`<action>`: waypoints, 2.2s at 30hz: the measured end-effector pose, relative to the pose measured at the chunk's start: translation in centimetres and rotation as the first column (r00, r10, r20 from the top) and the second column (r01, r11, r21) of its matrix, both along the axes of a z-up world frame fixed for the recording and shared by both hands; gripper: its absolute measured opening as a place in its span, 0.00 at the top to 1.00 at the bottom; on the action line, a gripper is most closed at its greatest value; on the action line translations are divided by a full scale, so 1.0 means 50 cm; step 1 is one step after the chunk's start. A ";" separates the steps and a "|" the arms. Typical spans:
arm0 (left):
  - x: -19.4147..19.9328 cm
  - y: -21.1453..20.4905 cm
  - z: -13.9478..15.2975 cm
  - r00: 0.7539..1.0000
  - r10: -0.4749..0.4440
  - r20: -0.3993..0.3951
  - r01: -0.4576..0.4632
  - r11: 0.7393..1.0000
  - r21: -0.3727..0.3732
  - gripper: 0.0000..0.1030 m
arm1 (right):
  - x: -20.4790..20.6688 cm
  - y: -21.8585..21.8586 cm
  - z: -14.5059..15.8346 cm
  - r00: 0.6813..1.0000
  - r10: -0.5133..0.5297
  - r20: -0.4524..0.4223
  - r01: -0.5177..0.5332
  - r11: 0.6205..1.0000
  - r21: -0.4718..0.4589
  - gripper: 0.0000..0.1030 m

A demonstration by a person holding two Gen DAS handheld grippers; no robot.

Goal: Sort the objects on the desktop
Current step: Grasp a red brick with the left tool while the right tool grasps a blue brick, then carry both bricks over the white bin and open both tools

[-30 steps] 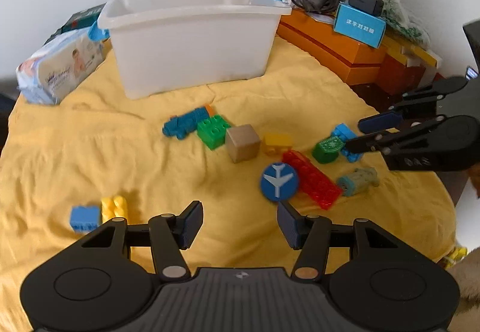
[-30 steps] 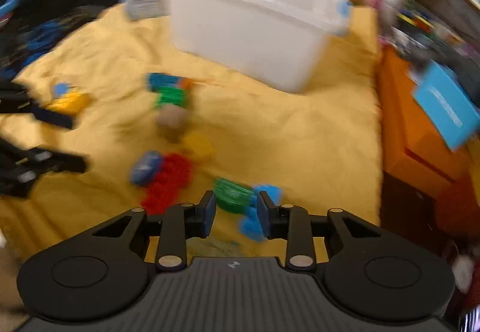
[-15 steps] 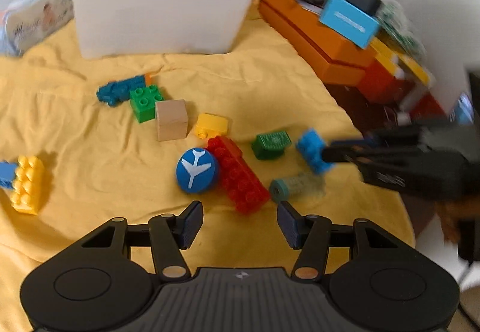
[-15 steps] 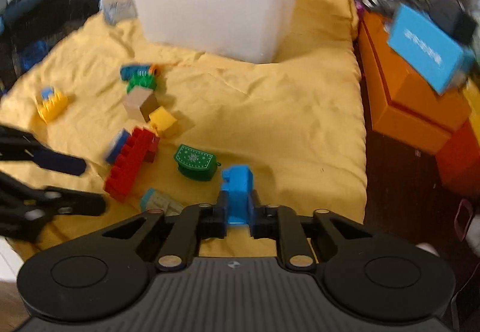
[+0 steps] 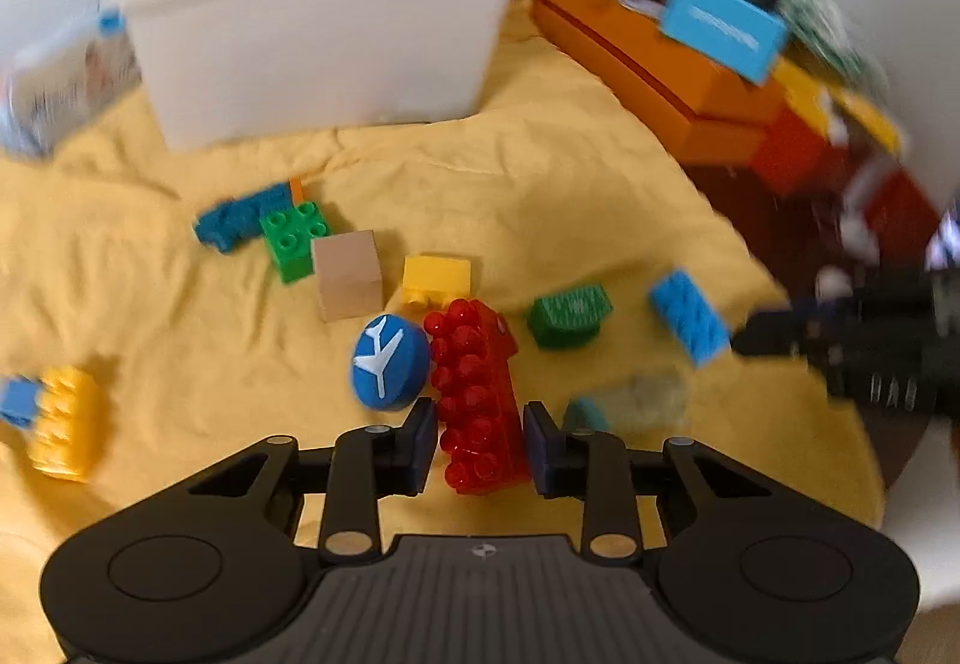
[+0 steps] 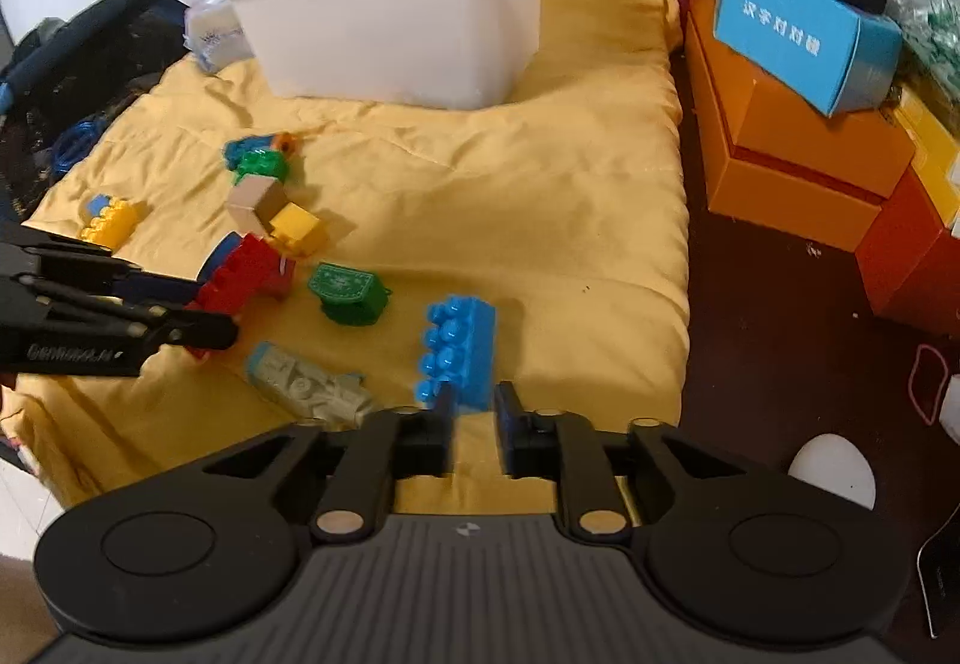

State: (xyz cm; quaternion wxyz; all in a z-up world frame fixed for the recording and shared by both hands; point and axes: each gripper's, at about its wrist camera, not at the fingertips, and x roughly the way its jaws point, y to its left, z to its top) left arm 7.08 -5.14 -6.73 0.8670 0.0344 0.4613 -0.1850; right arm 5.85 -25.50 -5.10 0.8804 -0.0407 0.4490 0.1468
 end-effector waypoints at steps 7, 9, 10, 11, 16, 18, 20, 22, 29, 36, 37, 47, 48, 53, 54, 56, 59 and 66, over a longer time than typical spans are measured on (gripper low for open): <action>-0.081 0.042 0.027 0.996 -0.015 0.087 0.000 0.985 0.171 0.74 | -0.007 0.031 0.012 0.995 0.058 0.081 -0.053 0.997 -0.059 0.64; -0.079 0.052 0.015 0.996 0.010 0.086 -0.025 0.985 0.173 0.74 | 0.007 0.038 -0.003 0.997 0.042 0.062 -0.036 0.996 -0.082 0.63; -0.075 0.054 0.006 0.996 0.019 0.083 -0.033 0.984 0.174 0.74 | 0.013 0.041 -0.014 0.998 0.036 0.048 -0.032 0.995 -0.097 0.64; -0.075 0.053 -0.004 0.996 0.023 0.083 -0.038 0.983 0.181 0.74 | 0.018 0.044 -0.025 0.999 0.034 0.039 -0.029 0.993 -0.114 0.64; -0.077 0.053 -0.032 0.998 0.018 0.068 -0.029 0.983 0.179 0.72 | 0.018 0.037 -0.062 0.999 0.035 -0.015 -0.036 0.994 -0.102 0.72; -0.076 0.054 -0.034 0.997 0.019 0.072 -0.032 0.982 0.184 0.66 | 0.016 0.036 -0.060 0.999 0.034 -0.014 -0.035 0.994 -0.102 0.73; -0.074 0.053 -0.033 0.997 0.019 0.076 -0.033 0.982 0.186 0.66 | 0.013 0.041 -0.054 0.999 0.041 -0.004 -0.041 0.993 -0.108 0.73; -0.070 0.054 -0.033 0.997 0.020 0.077 -0.033 0.985 0.172 0.74 | 0.008 0.046 -0.043 0.998 0.048 0.026 -0.045 0.991 -0.125 0.73; -0.067 0.079 0.027 0.989 0.034 0.143 -0.050 0.993 0.105 0.74 | 0.018 0.057 0.019 0.991 0.060 0.123 -0.044 0.991 -0.129 0.73; 0.017 0.118 0.179 0.944 0.021 0.328 -0.046 0.997 0.067 0.74 | 0.079 0.109 0.112 0.971 0.077 0.226 -0.053 0.993 -0.109 0.73; 0.037 0.121 0.203 0.934 0.011 0.356 -0.035 0.997 0.062 0.74 | 0.090 0.118 0.129 0.966 0.079 0.247 -0.053 0.993 -0.107 0.73; 0.268 0.128 0.334 0.854 -0.059 0.516 0.030 0.997 0.065 0.74 | 0.250 0.217 0.268 0.896 0.038 0.443 -0.016 0.998 -0.053 0.73; 0.291 0.123 0.332 0.852 -0.062 0.519 0.029 0.997 0.071 0.74 | 0.272 0.227 0.269 0.896 0.028 0.443 -0.007 0.999 -0.049 0.73; 0.396 0.118 0.292 0.873 -0.079 0.482 0.047 0.996 0.080 0.74 | 0.377 0.257 0.230 0.933 -0.035 0.358 0.034 0.999 0.010 0.73; 0.412 0.118 0.277 0.882 -0.085 0.464 0.054 0.995 0.081 0.74 | 0.392 0.259 0.215 0.941 -0.046 0.337 0.047 0.999 0.004 0.73; 0.438 0.117 0.245 0.898 -0.094 0.429 0.068 0.995 0.076 0.74 | 0.421 0.262 0.186 0.955 -0.065 0.289 0.069 0.998 -0.002 0.73; 0.462 0.121 0.200 0.921 -0.094 0.378 0.075 0.995 0.064 0.74 | 0.444 0.266 0.149 0.971 -0.073 0.229 0.080 0.997 -0.020 0.73; 0.471 0.145 0.168 0.940 -0.068 0.333 0.062 0.998 0.028 0.62 | 0.446 0.279 0.133 0.973 -0.062 0.222 0.078 0.995 -0.061 0.64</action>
